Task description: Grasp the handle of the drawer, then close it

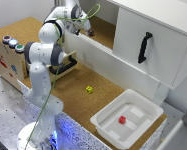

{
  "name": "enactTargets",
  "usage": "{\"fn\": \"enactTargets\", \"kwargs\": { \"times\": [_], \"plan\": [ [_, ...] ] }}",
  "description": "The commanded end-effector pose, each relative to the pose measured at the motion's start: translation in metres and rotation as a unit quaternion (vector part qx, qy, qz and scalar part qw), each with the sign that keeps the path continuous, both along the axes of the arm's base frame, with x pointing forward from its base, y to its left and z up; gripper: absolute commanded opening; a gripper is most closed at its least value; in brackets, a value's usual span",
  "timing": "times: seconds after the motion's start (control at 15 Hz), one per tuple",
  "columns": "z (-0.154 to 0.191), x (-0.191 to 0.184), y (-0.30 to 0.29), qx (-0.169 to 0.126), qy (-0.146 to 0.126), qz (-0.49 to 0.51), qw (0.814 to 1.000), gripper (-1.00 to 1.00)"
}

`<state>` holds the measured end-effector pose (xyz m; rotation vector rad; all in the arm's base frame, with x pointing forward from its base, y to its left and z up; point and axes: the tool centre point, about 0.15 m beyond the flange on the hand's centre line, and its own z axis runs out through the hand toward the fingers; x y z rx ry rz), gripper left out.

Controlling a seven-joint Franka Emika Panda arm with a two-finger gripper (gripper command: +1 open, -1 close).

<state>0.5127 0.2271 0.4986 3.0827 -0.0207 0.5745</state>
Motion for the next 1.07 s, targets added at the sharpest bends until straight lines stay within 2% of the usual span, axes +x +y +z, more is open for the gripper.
{"fn": "enactTargets", "kwargs": {
  "times": [0.0, 0.4, 0.47, 0.53, 0.73, 1.0],
  "plan": [
    [-0.01, -0.05, 0.016, 0.011, 0.057, 0.11, 0.992, 1.0],
    [-0.012, -0.076, -0.002, 0.06, 0.071, 0.094, 0.991, 1.0],
    [-0.017, -0.083, -0.009, 0.043, 0.071, 0.079, 0.993, 1.0],
    [-0.025, -0.089, -0.018, 0.054, 0.081, 0.077, 0.992, 1.0],
    [-0.039, -0.113, -0.046, 0.062, 0.08, 0.077, 0.992, 1.0],
    [-0.061, -0.141, -0.097, 0.062, 0.093, 0.097, 0.989, 1.0]
  ]
}}
